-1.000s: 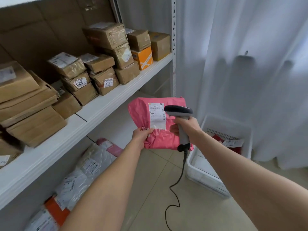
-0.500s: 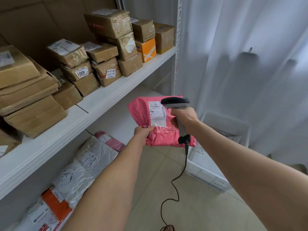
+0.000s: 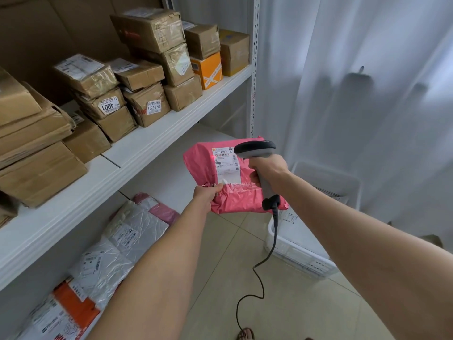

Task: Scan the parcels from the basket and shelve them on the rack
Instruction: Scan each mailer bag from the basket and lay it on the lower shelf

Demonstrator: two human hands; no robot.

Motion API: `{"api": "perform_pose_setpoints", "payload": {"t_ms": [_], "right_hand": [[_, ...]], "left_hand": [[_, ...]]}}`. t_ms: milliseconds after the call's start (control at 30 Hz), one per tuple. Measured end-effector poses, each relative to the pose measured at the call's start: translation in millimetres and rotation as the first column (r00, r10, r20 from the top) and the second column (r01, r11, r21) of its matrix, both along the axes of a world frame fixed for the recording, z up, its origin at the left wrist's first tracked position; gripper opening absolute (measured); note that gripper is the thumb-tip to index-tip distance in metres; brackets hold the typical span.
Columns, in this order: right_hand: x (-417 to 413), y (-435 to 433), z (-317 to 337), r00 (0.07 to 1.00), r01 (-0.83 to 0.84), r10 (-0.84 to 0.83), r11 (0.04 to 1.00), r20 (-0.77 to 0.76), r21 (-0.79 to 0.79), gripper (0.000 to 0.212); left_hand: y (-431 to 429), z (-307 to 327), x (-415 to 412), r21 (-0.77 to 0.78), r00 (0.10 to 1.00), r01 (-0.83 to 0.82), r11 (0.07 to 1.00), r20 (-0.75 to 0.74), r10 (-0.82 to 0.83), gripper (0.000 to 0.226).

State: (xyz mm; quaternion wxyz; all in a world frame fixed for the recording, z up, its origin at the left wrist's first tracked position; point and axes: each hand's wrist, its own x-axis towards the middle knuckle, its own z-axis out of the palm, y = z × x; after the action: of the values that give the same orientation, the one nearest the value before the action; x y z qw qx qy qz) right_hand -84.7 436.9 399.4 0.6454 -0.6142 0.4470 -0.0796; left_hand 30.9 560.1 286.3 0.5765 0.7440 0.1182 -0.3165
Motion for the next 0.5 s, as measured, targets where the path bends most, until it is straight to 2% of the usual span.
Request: {"api": "perform_pose_setpoints", "payload": {"t_ms": [133,233,300,367,500], "right_hand": [[-6,-3,-2,0.998,-0.039,0.034,0.996,0.06,0.084,0.009],[-11,-7,-3,0.987,-0.117,0.085,0.962,0.136,0.248,0.009],[-13,-9,-4,0.983,-0.151,0.104,0.931,0.154,0.332,0.01],[-13,-8,-5,0.983,-0.147,0.101,0.931,0.152,0.335,0.01],[-12,-5,-6,0.991,-0.076,0.047,0.969,0.126,0.235,0.012]], "left_hand": [[-1,0,2,-0.023,1.0,-0.014,1.0,-0.006,0.014,0.043],[0,3,4,-0.038,0.999,-0.03,0.999,-0.03,0.029,0.028],[2,3,4,-0.022,0.999,-0.038,0.999,-0.029,0.038,0.029],[3,1,6,-0.016,0.999,-0.044,0.999,-0.02,0.044,0.029],[4,-3,7,-0.029,0.999,-0.051,0.998,0.001,0.051,0.031]]}}
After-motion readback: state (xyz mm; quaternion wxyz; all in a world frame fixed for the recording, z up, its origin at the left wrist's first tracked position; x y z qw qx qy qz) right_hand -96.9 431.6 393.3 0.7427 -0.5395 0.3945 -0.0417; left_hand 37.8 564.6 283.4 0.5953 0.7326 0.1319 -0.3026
